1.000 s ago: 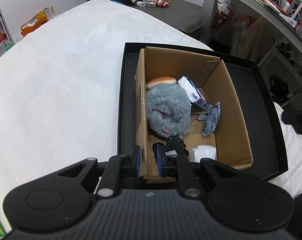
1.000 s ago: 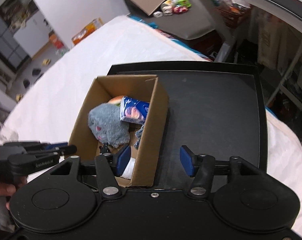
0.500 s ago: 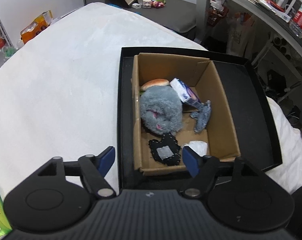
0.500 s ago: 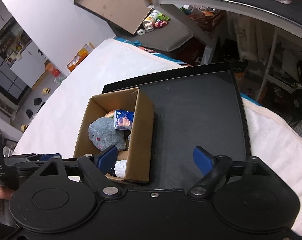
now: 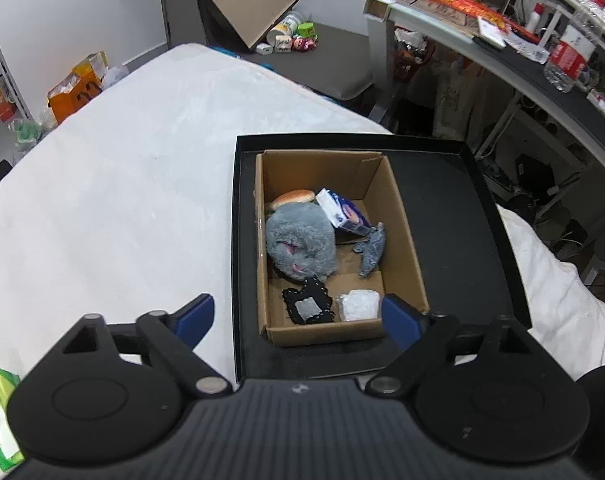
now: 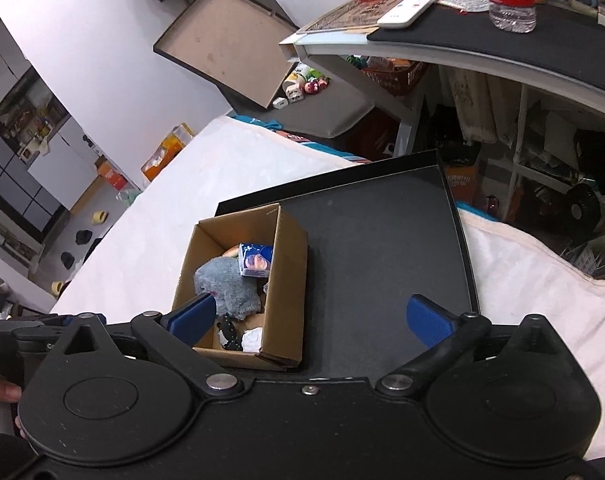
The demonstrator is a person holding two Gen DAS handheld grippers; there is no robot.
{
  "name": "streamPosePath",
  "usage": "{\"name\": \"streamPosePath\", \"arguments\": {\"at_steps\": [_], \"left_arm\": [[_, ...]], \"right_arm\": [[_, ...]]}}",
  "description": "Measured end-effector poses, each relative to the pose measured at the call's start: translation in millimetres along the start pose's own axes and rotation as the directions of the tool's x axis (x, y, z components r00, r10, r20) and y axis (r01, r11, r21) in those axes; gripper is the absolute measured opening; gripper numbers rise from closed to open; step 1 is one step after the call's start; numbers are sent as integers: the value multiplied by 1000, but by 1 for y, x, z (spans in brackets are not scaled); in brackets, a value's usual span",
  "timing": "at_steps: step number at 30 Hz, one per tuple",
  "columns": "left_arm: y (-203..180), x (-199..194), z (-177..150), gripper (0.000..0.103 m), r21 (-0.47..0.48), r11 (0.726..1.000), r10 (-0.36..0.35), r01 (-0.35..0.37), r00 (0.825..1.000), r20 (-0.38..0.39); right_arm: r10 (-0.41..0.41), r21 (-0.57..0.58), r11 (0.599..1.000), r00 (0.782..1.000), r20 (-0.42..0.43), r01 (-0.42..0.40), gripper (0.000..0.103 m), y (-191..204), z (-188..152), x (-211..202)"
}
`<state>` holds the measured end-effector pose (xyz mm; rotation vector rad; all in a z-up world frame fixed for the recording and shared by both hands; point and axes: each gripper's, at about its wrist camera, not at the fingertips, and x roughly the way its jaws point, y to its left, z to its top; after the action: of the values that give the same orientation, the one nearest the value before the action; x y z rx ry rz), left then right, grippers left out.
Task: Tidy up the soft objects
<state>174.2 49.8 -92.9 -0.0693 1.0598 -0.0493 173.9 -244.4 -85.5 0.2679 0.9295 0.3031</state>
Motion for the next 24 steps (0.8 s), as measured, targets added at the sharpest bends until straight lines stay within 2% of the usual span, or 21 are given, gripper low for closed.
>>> {"name": "streamPosePath", "arguments": {"at_steps": [24], "left_arm": [[-37, -105, -38, 94, 10, 998, -66, 66, 990, 122]], "right_arm": [[12, 36, 999, 994, 108, -16, 103, 25, -35, -78]]}}
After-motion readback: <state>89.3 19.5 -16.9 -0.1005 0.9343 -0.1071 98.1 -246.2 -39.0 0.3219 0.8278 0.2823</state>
